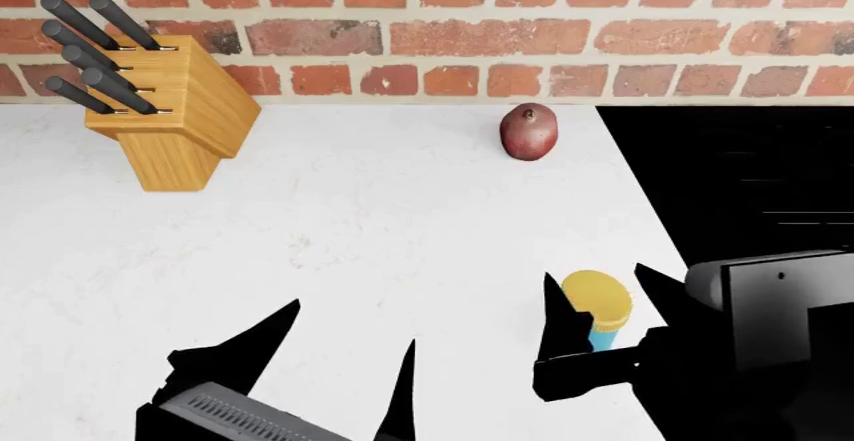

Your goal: Pick the yogurt and jello cup from the counter and place them in the cabinets closest to them.

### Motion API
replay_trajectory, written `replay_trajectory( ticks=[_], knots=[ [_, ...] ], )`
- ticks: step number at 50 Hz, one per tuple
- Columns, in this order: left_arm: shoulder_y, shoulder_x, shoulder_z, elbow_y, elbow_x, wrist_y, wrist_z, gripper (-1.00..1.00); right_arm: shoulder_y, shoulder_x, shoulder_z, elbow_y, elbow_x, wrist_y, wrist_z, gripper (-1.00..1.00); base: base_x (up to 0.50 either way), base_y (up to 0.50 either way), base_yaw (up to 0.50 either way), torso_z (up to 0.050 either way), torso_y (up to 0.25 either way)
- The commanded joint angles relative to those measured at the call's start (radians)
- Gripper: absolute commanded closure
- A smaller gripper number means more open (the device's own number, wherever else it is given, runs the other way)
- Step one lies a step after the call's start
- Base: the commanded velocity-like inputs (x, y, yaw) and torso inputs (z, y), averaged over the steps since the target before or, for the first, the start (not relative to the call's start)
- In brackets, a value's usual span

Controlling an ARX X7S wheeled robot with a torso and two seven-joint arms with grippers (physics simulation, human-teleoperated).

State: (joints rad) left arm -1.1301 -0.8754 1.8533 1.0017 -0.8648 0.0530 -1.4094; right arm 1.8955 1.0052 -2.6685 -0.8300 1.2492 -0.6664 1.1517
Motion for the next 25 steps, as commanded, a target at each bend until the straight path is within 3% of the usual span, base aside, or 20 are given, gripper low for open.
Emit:
replay_trajectory(
  ticks=[1, 25],
  knots=[
    [0.001, 0.0, 0.003, -0.003, 0.002, 0.004, 0.001, -1.0, -0.02, -0.009, 0.015, 0.046, 0.051, -0.014, -0.035, -1.0, 0.0, 0.0, 0.0, 0.0, 0.0],
    [-0.01, 0.014, -0.004, 0.002, -0.018, -0.013, -0.008, -1.0, -0.097, -0.034, 0.045, 0.141, 0.129, -0.041, -0.104, -1.0, 0.0, 0.0, 0.0, 0.0, 0.0]
  ],
)
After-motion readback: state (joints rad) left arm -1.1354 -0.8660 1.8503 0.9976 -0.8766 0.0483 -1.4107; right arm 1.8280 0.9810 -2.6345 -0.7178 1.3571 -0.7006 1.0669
